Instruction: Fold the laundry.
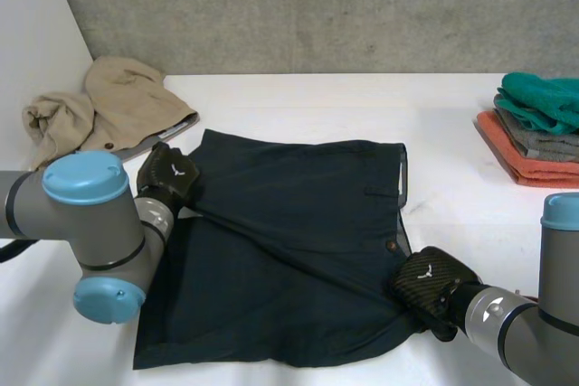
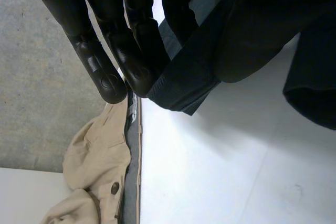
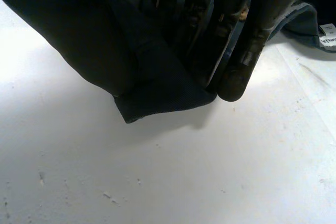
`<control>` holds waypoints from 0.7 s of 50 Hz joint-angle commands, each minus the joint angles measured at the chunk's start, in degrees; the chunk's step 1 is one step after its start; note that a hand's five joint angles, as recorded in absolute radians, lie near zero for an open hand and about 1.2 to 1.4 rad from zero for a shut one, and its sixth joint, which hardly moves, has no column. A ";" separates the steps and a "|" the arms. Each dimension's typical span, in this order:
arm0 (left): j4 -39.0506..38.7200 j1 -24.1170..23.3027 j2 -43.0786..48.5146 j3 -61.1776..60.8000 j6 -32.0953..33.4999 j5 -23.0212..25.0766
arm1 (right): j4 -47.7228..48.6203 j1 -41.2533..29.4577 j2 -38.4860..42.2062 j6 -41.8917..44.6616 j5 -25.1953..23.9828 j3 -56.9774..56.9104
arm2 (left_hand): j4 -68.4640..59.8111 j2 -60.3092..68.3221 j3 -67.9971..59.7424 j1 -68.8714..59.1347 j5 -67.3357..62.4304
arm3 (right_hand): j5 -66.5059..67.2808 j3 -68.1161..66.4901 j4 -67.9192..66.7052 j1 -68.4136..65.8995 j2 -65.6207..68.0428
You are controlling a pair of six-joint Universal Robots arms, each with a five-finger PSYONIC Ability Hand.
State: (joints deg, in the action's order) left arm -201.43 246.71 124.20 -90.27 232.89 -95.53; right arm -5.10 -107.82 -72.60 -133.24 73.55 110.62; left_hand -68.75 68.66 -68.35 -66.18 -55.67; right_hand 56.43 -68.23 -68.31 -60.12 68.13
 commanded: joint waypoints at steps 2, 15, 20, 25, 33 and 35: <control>-0.36 -0.09 0.52 0.27 -0.86 0.34 | 0.70 0.07 0.00 -0.09 -0.07 0.56 | 44.68 -44.59 44.28 42.10 41.60 | 13.57 -11.77 -11.69 -19.88 11.87; 4.28 0.52 -18.62 -8.51 -16.23 0.17 | 2.55 0.42 -0.26 -3.86 0.01 0.48 | 52.48 -52.39 52.08 49.91 49.40 | 13.57 -11.77 -11.69 -19.88 11.87; 15.09 0.26 -27.51 -14.05 -22.73 1.13 | 3.52 0.60 -0.53 -6.76 0.01 0.21 | 52.32 -52.22 51.91 49.74 49.23 | 13.57 -11.77 -11.69 -19.88 11.87; 27.31 -0.09 -32.61 -17.92 -28.45 3.68 | 4.83 0.68 -0.88 -8.61 0.36 -0.05 | 52.15 -52.06 51.74 49.57 49.06 | 13.57 -11.77 -11.69 -19.88 11.87; 35.67 -1.76 -35.69 -26.27 -33.12 6.32 | 6.68 0.77 -0.88 -10.19 0.80 -0.05 | 51.81 -51.72 51.41 49.23 48.73 | 13.57 -11.77 -11.69 -19.88 11.87; 35.32 -1.94 -35.08 -27.85 -33.03 6.50 | 6.86 0.77 -1.05 -10.72 0.80 -0.14 | 51.81 -51.72 51.41 49.23 48.73 | 13.57 -11.77 -11.69 -19.88 11.87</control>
State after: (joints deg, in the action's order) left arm -167.64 245.83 88.97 -113.12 200.83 -89.91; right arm 0.76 -107.09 -73.50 -142.62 74.18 110.55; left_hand -16.27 16.52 -16.76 -17.14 -5.85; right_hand 56.43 -68.23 -68.31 -60.13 68.70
